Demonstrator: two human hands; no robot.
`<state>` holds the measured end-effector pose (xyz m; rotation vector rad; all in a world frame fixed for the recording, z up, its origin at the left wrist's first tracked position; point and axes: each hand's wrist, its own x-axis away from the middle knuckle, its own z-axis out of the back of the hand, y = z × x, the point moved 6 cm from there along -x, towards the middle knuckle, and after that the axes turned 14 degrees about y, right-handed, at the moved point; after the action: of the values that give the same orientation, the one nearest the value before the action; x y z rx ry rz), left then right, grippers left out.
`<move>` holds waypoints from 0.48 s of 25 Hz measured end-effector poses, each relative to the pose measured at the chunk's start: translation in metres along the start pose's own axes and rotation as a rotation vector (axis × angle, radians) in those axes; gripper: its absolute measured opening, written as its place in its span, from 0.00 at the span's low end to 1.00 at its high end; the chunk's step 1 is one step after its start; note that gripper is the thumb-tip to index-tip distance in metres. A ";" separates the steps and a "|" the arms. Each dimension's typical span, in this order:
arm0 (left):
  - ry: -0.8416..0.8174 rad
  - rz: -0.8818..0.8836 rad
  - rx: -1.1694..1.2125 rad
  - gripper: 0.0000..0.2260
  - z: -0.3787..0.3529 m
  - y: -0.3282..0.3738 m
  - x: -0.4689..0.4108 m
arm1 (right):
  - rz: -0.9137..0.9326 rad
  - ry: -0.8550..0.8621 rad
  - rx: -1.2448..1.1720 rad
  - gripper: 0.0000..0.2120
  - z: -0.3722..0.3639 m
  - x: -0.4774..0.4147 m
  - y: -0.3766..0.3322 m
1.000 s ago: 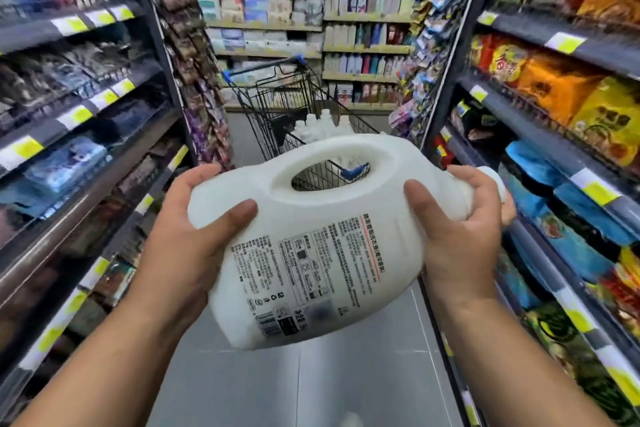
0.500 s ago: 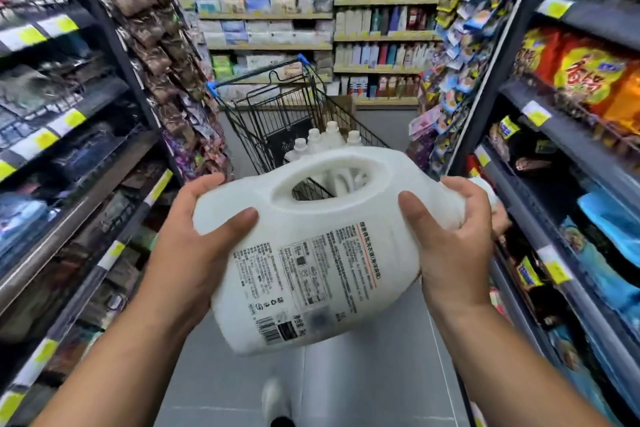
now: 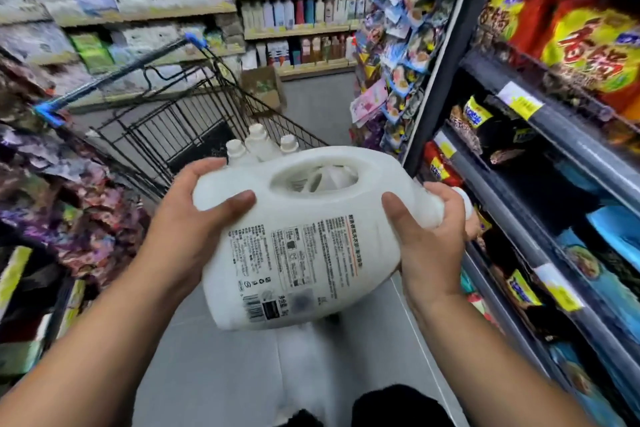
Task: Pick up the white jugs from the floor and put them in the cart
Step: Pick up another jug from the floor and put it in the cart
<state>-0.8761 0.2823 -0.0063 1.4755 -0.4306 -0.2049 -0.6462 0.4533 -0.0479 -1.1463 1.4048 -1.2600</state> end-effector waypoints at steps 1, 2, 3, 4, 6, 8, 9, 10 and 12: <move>-0.007 0.008 -0.001 0.20 -0.011 0.000 -0.017 | 0.007 0.013 0.026 0.28 -0.010 -0.012 0.004; -0.013 0.029 0.000 0.19 -0.023 -0.002 -0.036 | 0.008 0.025 0.051 0.27 -0.022 -0.026 0.009; -0.022 0.047 0.001 0.19 -0.035 -0.006 -0.054 | 0.006 0.031 0.070 0.27 -0.034 -0.043 0.017; -0.028 0.048 -0.005 0.18 -0.048 -0.010 -0.074 | 0.004 0.030 0.084 0.27 -0.048 -0.059 0.025; 0.004 0.068 -0.056 0.19 -0.066 -0.019 -0.107 | -0.023 -0.005 0.155 0.27 -0.077 -0.087 0.042; 0.028 0.096 -0.038 0.20 -0.079 -0.027 -0.138 | -0.029 -0.026 0.193 0.28 -0.106 -0.112 0.056; 0.039 0.108 -0.036 0.20 -0.081 -0.030 -0.150 | -0.038 -0.037 0.205 0.27 -0.118 -0.119 0.064; 0.051 0.124 -0.048 0.19 -0.082 -0.035 -0.164 | -0.053 -0.051 0.219 0.27 -0.131 -0.124 0.071; 0.050 0.166 -0.043 0.18 -0.086 -0.039 -0.191 | -0.073 -0.078 0.228 0.25 -0.157 -0.133 0.085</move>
<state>-1.0100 0.4315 -0.0772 1.3921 -0.5029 -0.0449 -0.7846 0.6138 -0.1153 -1.0857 1.1383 -1.3729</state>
